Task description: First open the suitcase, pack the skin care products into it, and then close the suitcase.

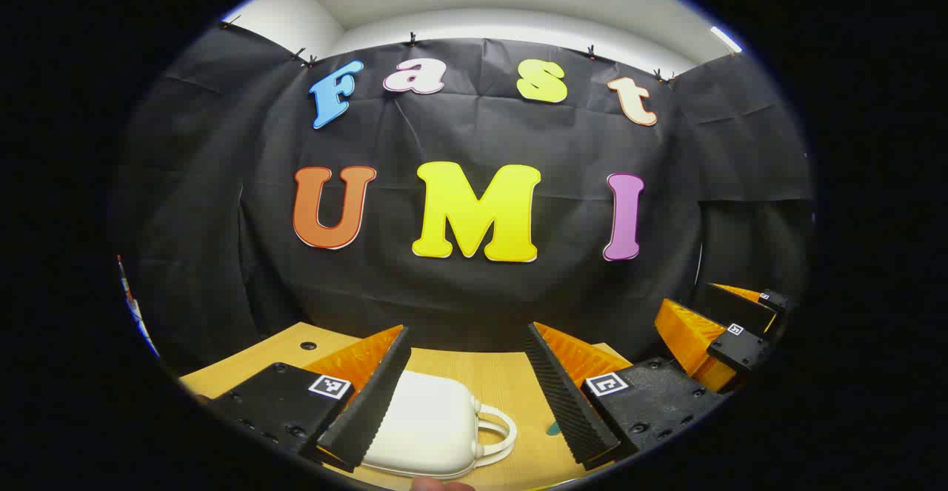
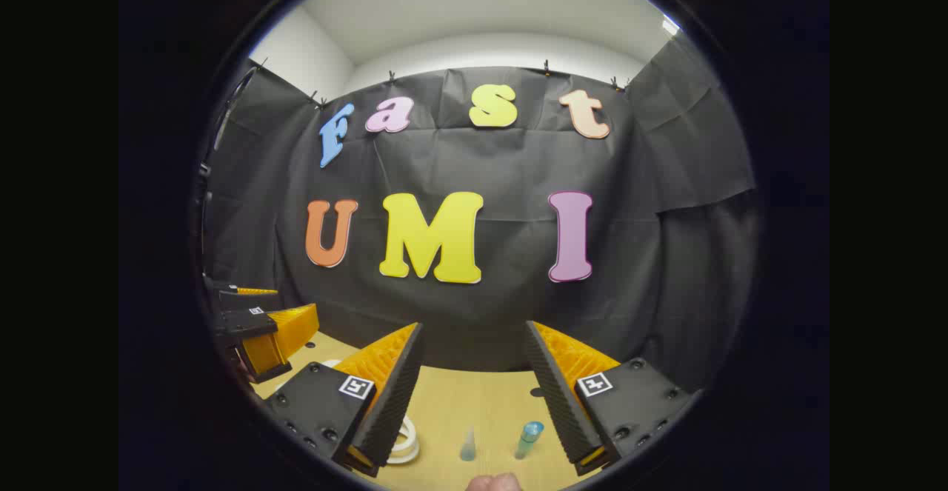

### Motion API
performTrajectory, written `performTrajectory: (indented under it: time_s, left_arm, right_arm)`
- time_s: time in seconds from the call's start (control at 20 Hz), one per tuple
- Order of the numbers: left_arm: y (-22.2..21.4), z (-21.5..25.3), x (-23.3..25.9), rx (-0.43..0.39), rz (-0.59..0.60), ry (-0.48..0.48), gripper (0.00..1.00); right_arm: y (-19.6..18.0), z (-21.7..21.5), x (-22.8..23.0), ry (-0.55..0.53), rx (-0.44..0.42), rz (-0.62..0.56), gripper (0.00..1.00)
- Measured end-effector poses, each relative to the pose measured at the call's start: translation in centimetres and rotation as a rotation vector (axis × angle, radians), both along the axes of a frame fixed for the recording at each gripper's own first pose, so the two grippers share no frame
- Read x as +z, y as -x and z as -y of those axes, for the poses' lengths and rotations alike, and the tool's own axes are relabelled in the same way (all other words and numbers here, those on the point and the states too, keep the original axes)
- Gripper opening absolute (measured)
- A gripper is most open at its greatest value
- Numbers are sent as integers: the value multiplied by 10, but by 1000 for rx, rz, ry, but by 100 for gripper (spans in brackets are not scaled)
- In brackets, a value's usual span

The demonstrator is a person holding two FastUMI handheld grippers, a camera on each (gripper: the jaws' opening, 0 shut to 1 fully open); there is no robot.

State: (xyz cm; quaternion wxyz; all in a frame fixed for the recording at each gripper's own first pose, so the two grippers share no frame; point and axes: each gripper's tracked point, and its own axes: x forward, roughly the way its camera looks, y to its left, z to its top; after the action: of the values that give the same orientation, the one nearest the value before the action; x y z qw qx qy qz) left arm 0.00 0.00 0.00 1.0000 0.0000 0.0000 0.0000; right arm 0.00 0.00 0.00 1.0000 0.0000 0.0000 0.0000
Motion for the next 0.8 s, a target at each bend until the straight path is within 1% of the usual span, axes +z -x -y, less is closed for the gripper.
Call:
performTrajectory:
  time_s: [0.05,0.15,0.35,0.45,0.5,0.8]
  left_arm:
    - [-3,-1,0,7,-1,-4,99]
    - [-6,-3,2,13,6,-12,100]
    - [-14,-4,9,20,28,-19,99]
    - [-16,-1,8,22,25,-20,99]
    - [-17,0,8,23,23,-19,99]
    - [-18,-3,-1,43,2,-31,99]
  right_arm:
    - [-3,0,-2,-5,0,-6,81]
    - [-10,0,-3,-10,5,-8,81]
    - [-21,3,-3,-3,6,-8,81]
    - [-23,3,-1,-3,13,-1,80]
    - [-25,3,-1,-3,17,-1,81]
    - [-23,11,-12,-10,16,-25,81]
